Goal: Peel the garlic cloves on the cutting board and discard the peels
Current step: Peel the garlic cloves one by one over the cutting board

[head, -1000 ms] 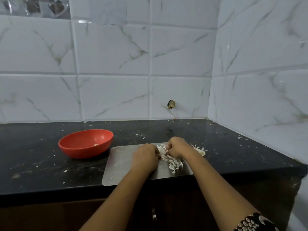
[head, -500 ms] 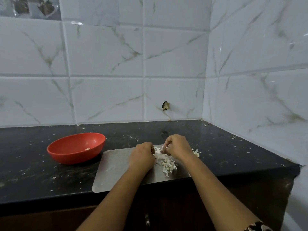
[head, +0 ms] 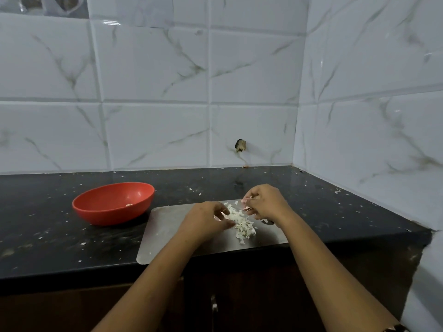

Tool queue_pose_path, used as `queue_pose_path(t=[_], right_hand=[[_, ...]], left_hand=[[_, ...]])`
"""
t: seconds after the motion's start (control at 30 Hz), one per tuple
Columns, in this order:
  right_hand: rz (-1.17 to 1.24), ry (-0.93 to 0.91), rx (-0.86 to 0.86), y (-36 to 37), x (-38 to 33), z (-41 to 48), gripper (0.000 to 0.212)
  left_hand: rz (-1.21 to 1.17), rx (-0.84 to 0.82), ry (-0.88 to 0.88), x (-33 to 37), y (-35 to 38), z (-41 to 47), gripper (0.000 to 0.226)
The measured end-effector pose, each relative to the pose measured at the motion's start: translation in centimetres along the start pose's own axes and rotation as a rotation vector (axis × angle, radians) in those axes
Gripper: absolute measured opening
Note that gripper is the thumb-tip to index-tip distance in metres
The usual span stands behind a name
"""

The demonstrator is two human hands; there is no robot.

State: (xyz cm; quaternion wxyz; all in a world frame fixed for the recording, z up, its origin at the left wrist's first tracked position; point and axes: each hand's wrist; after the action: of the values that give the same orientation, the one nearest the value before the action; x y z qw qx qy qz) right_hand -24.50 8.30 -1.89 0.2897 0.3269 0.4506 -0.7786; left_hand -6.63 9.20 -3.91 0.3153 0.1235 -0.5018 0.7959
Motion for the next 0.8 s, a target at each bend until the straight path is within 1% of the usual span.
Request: queue_pose_path(t=[0.1, 0.17, 0.3, 0.37, 0.53, 0.67, 0.7, 0.77, 0.8], right_hand=[[-0.021, -0.044, 0.032, -0.1, 0.1, -0.4, 0.01], [0.023, -0.02, 0.05, -0.3, 0.2, -0.6, 0.008], [0.125, 0.08, 0.009, -0.8, 0.3, -1.2, 0.011], [0.151, 0.095, 0.002, -0.9, 0.4, -1.4, 0.011], [0.242, 0.112, -0.011, -0.9, 0.7, -1.6, 0.013], [0.423, 0.222, -0.151, 0.4, 1.0, -2.1, 0.016], [0.453, 0.227, -0.161, 0.8, 1.2, -2.2, 0.016], [0.489, 0.201, -0.122, 1.3, 1.5, -2.1, 0.016], [0.507, 0.182, -0.098, 1.3, 1.5, -1.9, 0.016]], left_hand=[[-0.017, -0.118, 0.038, 0.9, 0.4, -0.8, 0.044], [0.013, -0.113, 0.062, 1.3, 0.9, -1.0, 0.042], [0.04, -0.041, 0.093, 1.8, 1.8, -0.6, 0.02], [0.05, 0.004, 0.107, 1.7, 2.3, -0.1, 0.012], [-0.004, 0.125, 0.086, 1.2, 2.8, 0.6, 0.012], [-0.188, 0.188, 0.019, 0.6, 2.4, 0.8, 0.024], [-0.23, 0.203, -0.009, 0.5, 2.2, 0.8, 0.027], [-0.274, 0.232, -0.05, 0.3, 1.7, 0.8, 0.027], [-0.25, 0.244, -0.05, 0.3, 1.4, 0.8, 0.025]])
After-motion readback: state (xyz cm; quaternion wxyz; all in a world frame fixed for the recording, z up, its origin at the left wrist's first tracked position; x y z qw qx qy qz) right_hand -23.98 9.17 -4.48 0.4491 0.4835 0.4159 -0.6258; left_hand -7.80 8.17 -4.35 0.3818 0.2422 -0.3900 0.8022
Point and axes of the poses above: each hand's wrist, its own z-axis towards the middle knuckle, its own y-axis out of the palm, x = y × z, and after that the axes turned 14 degrees about x, right-handed
